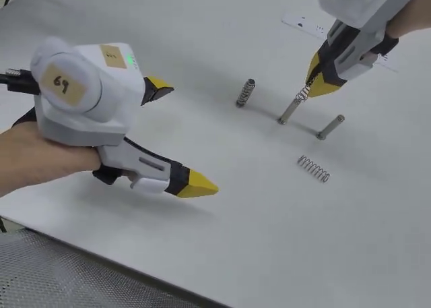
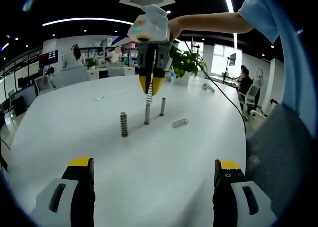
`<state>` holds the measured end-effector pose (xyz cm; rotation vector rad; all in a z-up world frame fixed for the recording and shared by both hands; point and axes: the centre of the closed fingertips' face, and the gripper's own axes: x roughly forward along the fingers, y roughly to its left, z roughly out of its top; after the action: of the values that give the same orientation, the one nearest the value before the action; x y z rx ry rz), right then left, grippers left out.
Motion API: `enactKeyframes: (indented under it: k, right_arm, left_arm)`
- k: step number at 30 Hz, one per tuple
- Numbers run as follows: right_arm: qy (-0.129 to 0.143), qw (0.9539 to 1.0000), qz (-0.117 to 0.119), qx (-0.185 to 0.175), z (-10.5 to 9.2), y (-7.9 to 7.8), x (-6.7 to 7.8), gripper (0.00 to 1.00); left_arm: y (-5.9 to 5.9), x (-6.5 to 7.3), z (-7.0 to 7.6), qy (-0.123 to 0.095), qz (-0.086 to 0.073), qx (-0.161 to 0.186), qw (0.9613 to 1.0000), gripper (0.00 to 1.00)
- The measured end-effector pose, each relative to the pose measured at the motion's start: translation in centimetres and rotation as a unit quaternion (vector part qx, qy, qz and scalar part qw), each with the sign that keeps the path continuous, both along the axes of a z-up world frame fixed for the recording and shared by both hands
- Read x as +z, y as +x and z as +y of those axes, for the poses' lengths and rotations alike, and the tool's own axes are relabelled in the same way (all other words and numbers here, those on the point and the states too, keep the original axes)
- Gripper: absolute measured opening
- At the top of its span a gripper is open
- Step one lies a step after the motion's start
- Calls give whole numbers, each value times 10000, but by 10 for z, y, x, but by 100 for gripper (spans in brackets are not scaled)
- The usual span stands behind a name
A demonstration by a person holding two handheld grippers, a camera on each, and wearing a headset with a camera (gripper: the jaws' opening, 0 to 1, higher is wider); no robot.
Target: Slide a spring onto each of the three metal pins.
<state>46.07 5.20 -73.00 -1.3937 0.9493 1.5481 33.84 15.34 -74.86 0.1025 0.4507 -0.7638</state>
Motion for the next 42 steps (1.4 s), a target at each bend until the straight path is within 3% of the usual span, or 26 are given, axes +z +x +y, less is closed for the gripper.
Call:
enactKeyframes:
  k: [13,40,42]
  right_arm:
    - [-50,9999,-21,85,-2,-4,-7,8]
    - [-313,9994,116,115,4,3,-59,8]
    - [-308,9994,112,137,4,1,-55,8]
  left_arm:
    - [-1,-2,0,-11,60,5,10000,97]
    - [2,-8,7,-79,174,88,9998,96]
    - [3,-8,7,-70,162,98,9998,96]
